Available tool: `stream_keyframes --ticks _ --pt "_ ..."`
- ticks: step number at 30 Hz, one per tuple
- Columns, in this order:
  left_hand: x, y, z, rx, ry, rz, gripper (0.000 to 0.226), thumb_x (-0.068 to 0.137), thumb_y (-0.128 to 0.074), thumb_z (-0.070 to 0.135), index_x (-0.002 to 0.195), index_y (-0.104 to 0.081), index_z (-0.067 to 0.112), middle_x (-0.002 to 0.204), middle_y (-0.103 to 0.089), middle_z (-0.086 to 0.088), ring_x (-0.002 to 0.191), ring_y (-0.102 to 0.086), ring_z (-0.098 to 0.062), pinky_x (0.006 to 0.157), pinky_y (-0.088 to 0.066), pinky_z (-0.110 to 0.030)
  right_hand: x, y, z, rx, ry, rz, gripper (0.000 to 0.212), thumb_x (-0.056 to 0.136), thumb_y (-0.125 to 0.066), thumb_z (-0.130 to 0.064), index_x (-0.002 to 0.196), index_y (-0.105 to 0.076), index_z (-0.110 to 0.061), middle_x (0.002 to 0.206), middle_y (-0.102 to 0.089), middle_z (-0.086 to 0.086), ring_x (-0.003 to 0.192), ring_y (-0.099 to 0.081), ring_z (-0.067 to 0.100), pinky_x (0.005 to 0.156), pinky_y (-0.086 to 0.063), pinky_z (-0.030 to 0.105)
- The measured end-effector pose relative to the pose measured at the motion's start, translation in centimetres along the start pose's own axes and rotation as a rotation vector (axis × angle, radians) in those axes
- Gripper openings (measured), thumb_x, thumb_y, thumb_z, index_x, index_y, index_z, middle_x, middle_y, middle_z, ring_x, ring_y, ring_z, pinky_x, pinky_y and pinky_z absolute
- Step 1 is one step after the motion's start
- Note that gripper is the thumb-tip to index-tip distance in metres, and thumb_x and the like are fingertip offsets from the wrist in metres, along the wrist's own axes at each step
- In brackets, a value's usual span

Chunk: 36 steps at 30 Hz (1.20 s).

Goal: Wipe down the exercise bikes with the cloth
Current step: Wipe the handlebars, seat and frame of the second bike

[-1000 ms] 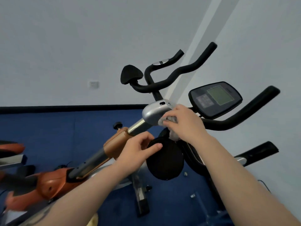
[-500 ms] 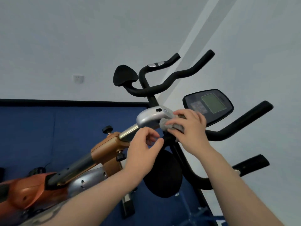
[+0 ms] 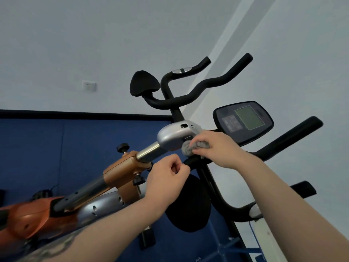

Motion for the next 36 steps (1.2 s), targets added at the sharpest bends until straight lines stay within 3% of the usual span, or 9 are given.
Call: stream_keyframes --ticks 6,9,11,15,19,24,29,33,36 --pt "0.1 0.1 -0.1 0.012 0.003 0.011 0.032 0.065 -0.045 0.048 0.065 -0.047 0.016 0.053 -0.043 0.007 0.054 -0.041 -0.007 0.056 -0.039 -0.035 1.5 0.1 -1.3 -0.004 0.063 0.132 0.011 0.09 -0.066 -0.03 0.101 -0.068 -0.032 0.102 -0.056 -0.01 0.096 -0.054 0.011 0.081 -0.041 0.029" --pt "0.0 0.1 0.0 0.026 -0.002 0.004 0.031 0.065 -0.044 0.048 0.063 -0.046 0.016 0.053 -0.042 0.007 0.054 -0.041 -0.008 0.057 -0.039 -0.037 0.6 0.1 0.1 0.106 0.054 -0.1 0.017 0.089 -0.067 -0.035 0.09 -0.065 -0.051 0.099 -0.063 -0.017 0.092 -0.059 0.004 0.08 -0.046 0.027" --pt "-0.1 0.1 0.1 0.032 -0.007 0.016 0.03 0.065 -0.044 0.047 0.061 -0.045 0.018 0.052 -0.041 0.009 0.054 -0.039 -0.007 0.057 -0.037 -0.035 0.6 0.4 0.2 0.131 0.053 -0.161 0.017 0.09 -0.066 -0.034 0.091 -0.066 -0.051 0.097 -0.066 -0.015 0.09 -0.062 0.006 0.078 -0.051 0.028" --pt "-0.1 0.2 0.0 0.034 -0.013 0.042 0.029 0.065 -0.045 0.046 0.06 -0.043 0.017 0.051 -0.039 0.009 0.052 -0.037 -0.005 0.054 -0.035 -0.032 1.5 0.4 -1.1 -0.006 0.116 0.056 0.014 0.092 -0.064 -0.031 0.104 -0.07 -0.033 0.103 -0.061 -0.005 0.099 -0.057 0.015 0.088 -0.045 0.034" --pt "-0.1 0.2 -0.1 0.064 -0.003 0.037 0.034 0.064 -0.044 0.048 0.063 -0.045 0.014 0.052 -0.039 0.009 0.051 -0.037 -0.006 0.054 -0.035 -0.032 0.4 0.4 0.5 0.038 0.143 -0.131 0.018 0.091 -0.064 -0.035 0.107 -0.068 -0.043 0.102 -0.06 -0.022 0.098 -0.056 0.003 0.088 -0.044 0.029" --pt "-0.2 0.2 -0.3 0.025 0.004 0.054 0.033 0.064 -0.045 0.044 0.062 -0.043 0.012 0.052 -0.036 0.007 0.053 -0.036 -0.01 0.054 -0.034 -0.036 1.8 0.6 -0.8 -0.01 0.136 0.092 0.015 0.091 -0.066 -0.03 0.104 -0.071 -0.034 0.102 -0.059 -0.004 0.098 -0.056 0.017 0.087 -0.046 0.038" --pt "-0.1 0.2 0.0 0.057 -0.02 0.043 0.036 0.065 -0.044 0.046 0.064 -0.044 0.01 0.053 -0.038 0.005 0.053 -0.037 -0.012 0.055 -0.035 -0.038 0.9 0.7 0.9 0.099 0.149 -0.106 0.017 0.086 -0.071 -0.038 0.102 -0.072 -0.045 0.101 -0.063 -0.016 0.097 -0.058 0.004 0.089 -0.046 0.03" --pt "-0.2 0.4 -0.1 0.042 -0.01 0.06 0.036 0.064 -0.044 0.045 0.064 -0.043 0.009 0.053 -0.037 0.005 0.053 -0.036 -0.012 0.055 -0.034 -0.037 2.0 0.9 -0.8 0.011 0.17 0.081 0.017 0.087 -0.07 -0.036 0.103 -0.074 -0.037 0.098 -0.064 -0.004 0.095 -0.059 0.017 0.085 -0.047 0.037" --pt "-0.2 0.2 -0.1 0.041 -0.001 0.034 0.037 0.065 -0.044 0.046 0.064 -0.044 0.009 0.053 -0.038 0.005 0.053 -0.038 -0.012 0.055 -0.034 -0.038 1.3 0.3 0.4 -0.009 0.176 -0.053 0.018 0.087 -0.069 -0.041 0.104 -0.072 -0.043 0.103 -0.063 -0.011 0.1 -0.058 0.013 0.088 -0.046 0.034"
Point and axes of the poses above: each hand's wrist, its own x-axis towards the middle knuckle, its own y-axis out of the back of the hand, z = x × y, the point moved 9 cm from there along x, towards the middle knuckle
